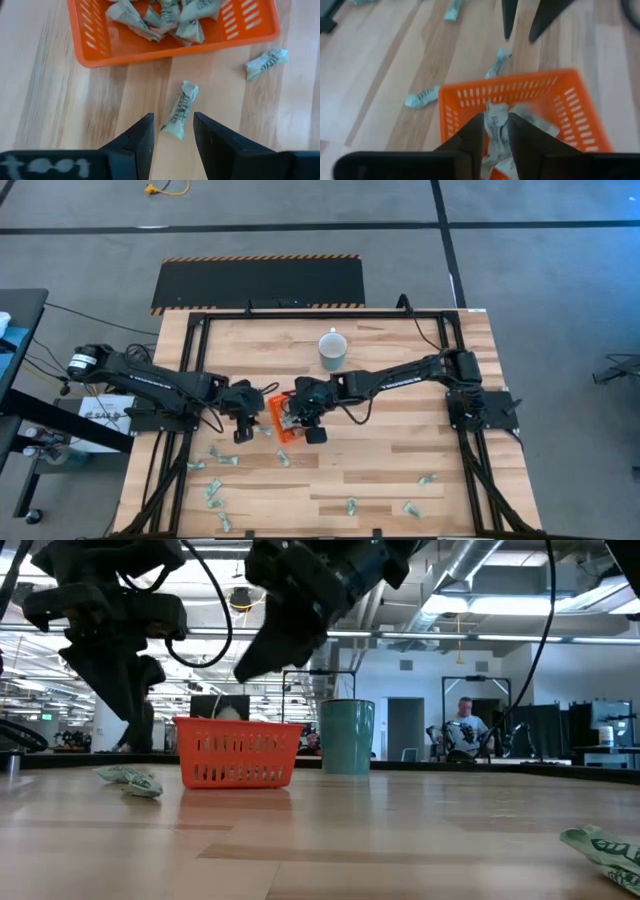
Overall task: Pick and place items into bin
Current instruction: Put the green stevia packet into the orange bin
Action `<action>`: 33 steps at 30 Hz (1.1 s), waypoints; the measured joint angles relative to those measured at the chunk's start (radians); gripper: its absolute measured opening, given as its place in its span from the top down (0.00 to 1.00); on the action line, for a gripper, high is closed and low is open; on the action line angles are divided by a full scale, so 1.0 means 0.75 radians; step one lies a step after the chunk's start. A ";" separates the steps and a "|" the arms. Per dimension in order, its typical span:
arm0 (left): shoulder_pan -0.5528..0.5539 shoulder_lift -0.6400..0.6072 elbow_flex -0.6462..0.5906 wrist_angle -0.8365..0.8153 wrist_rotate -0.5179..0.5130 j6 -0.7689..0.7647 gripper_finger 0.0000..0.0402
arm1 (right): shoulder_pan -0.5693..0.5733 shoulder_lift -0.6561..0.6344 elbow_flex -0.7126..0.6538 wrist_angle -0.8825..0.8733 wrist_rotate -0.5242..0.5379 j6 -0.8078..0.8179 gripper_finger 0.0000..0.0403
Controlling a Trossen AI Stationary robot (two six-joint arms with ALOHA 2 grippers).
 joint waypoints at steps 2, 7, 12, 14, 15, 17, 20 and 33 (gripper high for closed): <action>0.001 0.001 -0.023 0.037 -0.001 0.046 0.69 | 0.001 -0.005 0.002 0.016 0.001 0.003 0.75; -0.015 0.001 -0.030 0.045 0.001 0.153 0.69 | -0.007 -0.065 0.001 -0.070 0.001 0.026 0.68; -0.085 0.001 -0.030 0.049 0.010 0.231 0.66 | -0.005 -0.177 0.002 -0.281 0.025 0.069 0.66; -0.108 0.001 -0.030 0.049 -0.007 0.222 0.64 | 0.011 -0.229 0.002 -0.357 0.092 0.099 0.67; -0.119 0.001 -0.030 0.049 -0.009 0.209 0.63 | 0.022 -0.256 0.002 -0.402 0.143 0.107 0.68; -0.139 0.001 -0.030 0.049 -0.019 0.183 0.60 | 0.053 -0.310 0.002 -0.488 0.261 0.120 0.69; -0.159 0.001 -0.030 0.049 -0.073 0.159 0.57 | 0.107 -0.402 -0.050 -0.542 0.413 0.146 0.72; -0.176 0.220 -0.029 0.111 -0.116 0.173 0.54 | 0.329 -0.935 -0.667 -0.362 0.675 0.508 0.80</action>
